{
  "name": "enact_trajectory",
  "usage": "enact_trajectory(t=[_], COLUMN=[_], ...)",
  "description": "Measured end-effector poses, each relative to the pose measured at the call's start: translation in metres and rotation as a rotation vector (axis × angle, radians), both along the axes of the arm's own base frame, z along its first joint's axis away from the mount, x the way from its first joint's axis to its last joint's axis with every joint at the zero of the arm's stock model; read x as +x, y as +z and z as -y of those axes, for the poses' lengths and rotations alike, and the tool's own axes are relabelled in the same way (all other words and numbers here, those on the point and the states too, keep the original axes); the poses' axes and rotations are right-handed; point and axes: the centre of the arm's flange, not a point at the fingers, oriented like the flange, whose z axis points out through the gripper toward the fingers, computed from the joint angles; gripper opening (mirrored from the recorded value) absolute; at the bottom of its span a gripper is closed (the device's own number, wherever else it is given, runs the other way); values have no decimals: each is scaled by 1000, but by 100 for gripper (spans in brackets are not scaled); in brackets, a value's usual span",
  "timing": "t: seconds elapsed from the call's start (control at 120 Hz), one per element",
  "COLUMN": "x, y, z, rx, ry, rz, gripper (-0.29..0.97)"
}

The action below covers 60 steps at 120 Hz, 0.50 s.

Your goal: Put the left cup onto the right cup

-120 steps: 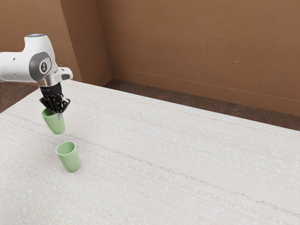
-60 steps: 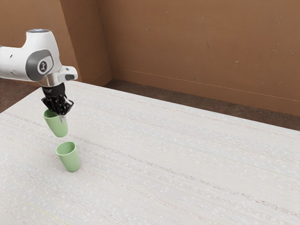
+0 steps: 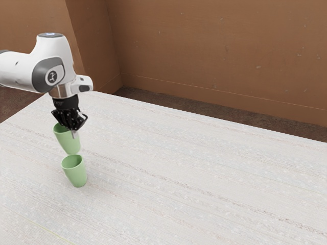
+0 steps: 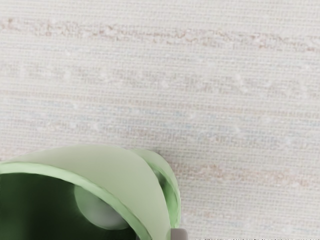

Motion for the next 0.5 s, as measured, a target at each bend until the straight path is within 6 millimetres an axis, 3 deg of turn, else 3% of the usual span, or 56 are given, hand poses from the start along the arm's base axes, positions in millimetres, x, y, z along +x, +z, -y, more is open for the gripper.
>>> enact_trajectory(t=[0.125, 0.5], x=[-8, -12], y=[-2, -9], z=[-13, -4], rx=[4, 6], ry=[39, 52], rz=[-6, -19], gripper=[-11, -11])
